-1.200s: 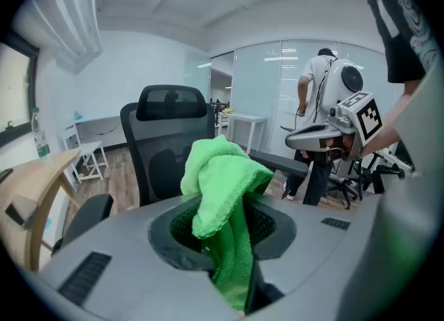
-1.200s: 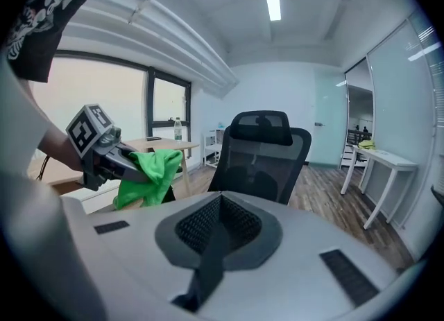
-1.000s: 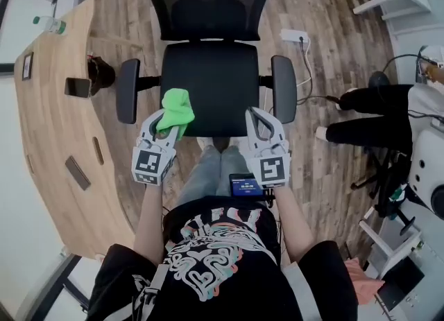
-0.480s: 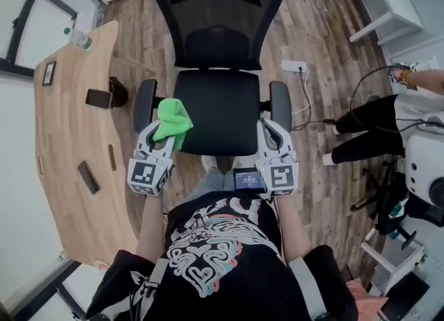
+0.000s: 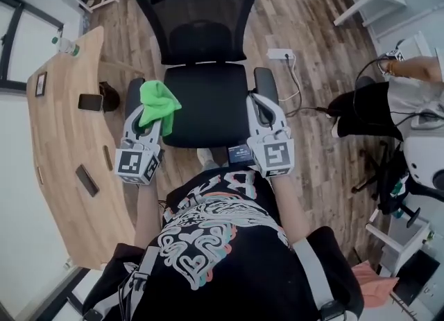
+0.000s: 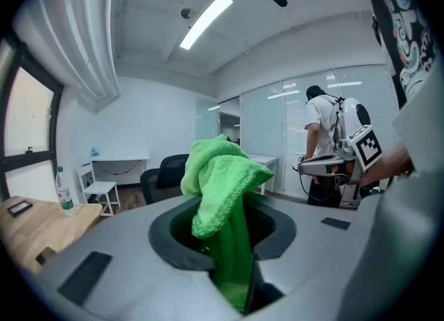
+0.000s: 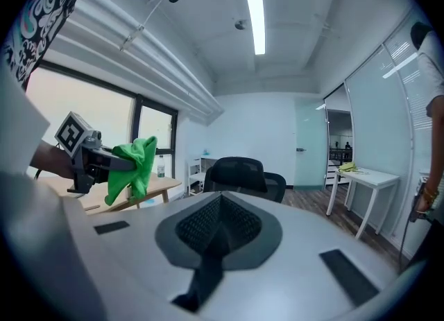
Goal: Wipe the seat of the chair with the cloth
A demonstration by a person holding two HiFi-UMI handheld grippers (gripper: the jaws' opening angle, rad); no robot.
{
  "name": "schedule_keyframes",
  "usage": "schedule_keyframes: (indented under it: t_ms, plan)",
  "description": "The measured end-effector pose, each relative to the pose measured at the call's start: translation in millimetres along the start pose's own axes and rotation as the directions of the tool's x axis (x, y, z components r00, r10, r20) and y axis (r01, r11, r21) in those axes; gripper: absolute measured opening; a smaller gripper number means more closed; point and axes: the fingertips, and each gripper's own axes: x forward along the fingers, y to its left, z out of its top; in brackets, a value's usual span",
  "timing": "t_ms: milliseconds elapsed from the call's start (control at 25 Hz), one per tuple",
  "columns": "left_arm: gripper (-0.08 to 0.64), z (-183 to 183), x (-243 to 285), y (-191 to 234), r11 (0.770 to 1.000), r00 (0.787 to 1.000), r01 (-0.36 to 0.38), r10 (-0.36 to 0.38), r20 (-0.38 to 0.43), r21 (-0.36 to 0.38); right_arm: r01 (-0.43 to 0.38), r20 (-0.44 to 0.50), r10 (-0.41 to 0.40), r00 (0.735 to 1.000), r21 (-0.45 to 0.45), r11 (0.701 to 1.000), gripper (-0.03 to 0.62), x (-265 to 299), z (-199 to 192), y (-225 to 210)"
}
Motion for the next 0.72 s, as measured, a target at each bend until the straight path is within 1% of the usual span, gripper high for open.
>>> schedule_keyframes:
  t_ms: [200,360,440,560,720]
  plan:
    - [0.104,8,7,-7,1.0,1.0,0.024,-0.024,0.01,0.008,-0.008,-0.017,0.008,1.0,0.008,1.0,0.0,-4,7,2]
    - [0.104,12,11,-13,0.999,0.999,0.048,-0.048,0.013,0.022,0.004,0.033,-0.005,0.999,0.013,1.0,0.0,-4,9,0]
    - [0.104,13,11,-14,0.998,0.998,0.058,-0.058,0.013,0.027,0.005,0.036,-0.005,0.999,0.015,1.0,0.0,-4,10,0]
    - [0.104,13,11,-15,0.998,0.998,0.062,-0.062,0.011,0.015,-0.014,0.029,0.013,0.999,0.029,0.999,0.0,-7,12,5]
    - [0.104,15,9,-20,0.998,0.997,0.07,-0.07,0.016,0.003,-0.034,0.067,0.031,0.997,0.039,0.999,0.0,-7,16,12]
